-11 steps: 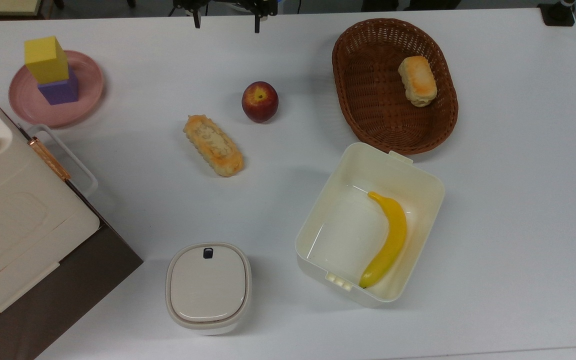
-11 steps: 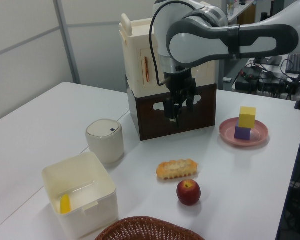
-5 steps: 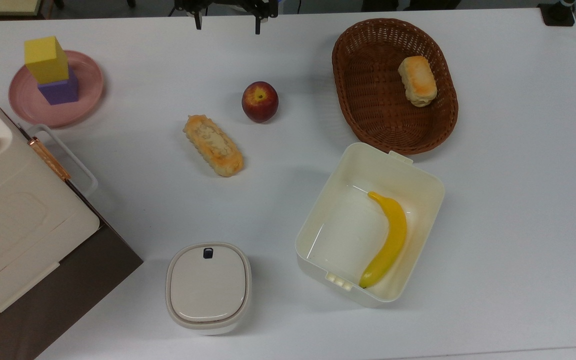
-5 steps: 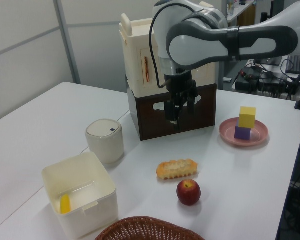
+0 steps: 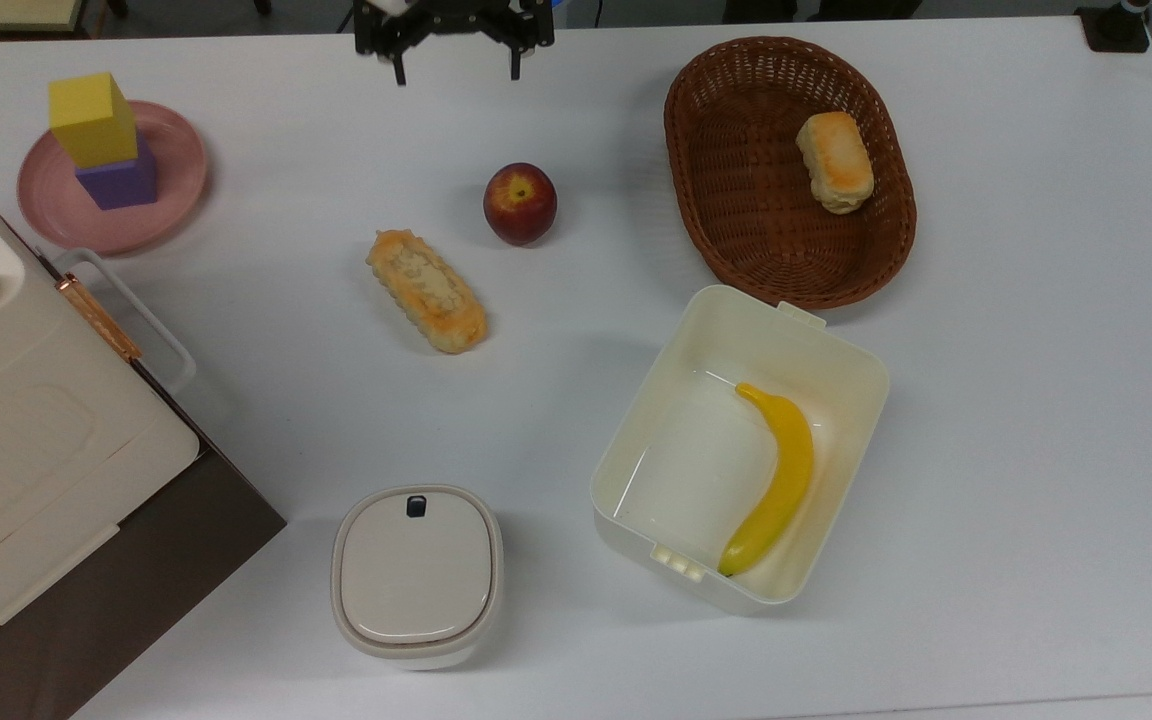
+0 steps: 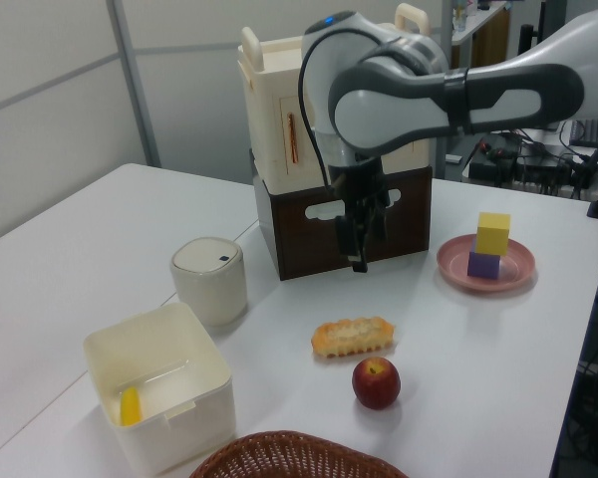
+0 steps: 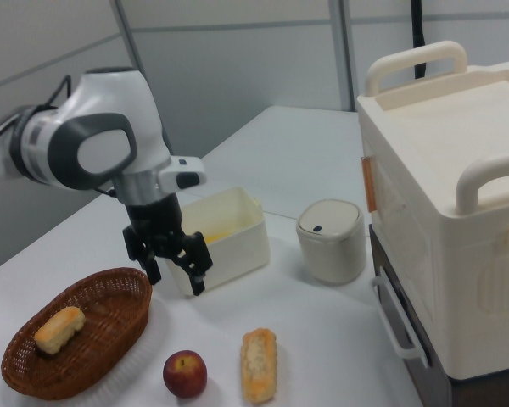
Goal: Put the yellow cube on the table
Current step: 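Swing the open gripper over the yellow cube on the purple cube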
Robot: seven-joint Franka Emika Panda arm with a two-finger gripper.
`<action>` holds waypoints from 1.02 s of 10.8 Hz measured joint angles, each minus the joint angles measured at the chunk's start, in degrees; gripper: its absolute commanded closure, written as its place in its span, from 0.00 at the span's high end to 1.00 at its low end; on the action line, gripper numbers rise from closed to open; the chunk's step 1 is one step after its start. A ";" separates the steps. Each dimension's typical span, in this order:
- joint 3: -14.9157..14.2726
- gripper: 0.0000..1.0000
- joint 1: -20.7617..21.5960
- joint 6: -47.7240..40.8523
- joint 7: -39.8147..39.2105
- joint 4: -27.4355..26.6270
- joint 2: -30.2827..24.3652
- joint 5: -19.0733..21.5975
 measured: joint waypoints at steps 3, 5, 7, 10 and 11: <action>-0.12 1.00 -1.22 5.97 -7.89 -1.82 3.48 -0.92; -0.15 1.00 -1.90 10.17 -8.67 -3.06 7.12 -3.70; -0.15 1.00 -1.93 13.79 -10.10 -5.25 9.70 -5.09; -0.17 1.00 -2.48 16.57 -10.49 -6.05 11.16 -5.29; -0.20 1.00 -3.11 16.57 -10.49 -5.93 11.05 -5.29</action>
